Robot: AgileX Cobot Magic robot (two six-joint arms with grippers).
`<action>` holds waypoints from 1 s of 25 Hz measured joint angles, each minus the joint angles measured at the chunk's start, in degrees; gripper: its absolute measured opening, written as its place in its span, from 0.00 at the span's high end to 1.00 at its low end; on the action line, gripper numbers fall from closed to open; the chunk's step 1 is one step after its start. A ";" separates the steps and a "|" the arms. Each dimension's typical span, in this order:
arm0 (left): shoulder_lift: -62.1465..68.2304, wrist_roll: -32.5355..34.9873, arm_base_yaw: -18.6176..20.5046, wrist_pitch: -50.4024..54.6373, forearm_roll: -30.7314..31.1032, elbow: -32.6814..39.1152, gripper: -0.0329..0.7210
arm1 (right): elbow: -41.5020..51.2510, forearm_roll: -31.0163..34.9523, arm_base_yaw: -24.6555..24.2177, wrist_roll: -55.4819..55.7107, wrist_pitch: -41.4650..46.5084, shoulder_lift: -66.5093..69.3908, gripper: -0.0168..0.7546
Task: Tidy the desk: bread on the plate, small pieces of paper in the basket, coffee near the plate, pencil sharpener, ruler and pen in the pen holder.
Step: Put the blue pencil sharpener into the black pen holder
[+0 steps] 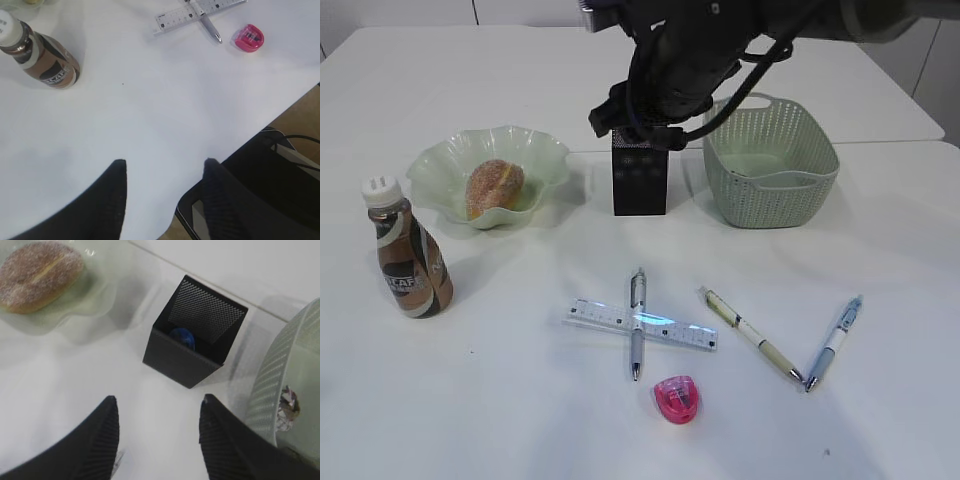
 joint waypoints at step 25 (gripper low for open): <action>0.00 -0.02 0.00 0.00 -0.46 0.00 0.50 | 0.00 14.41 0.00 -14.29 30.63 -7.08 0.44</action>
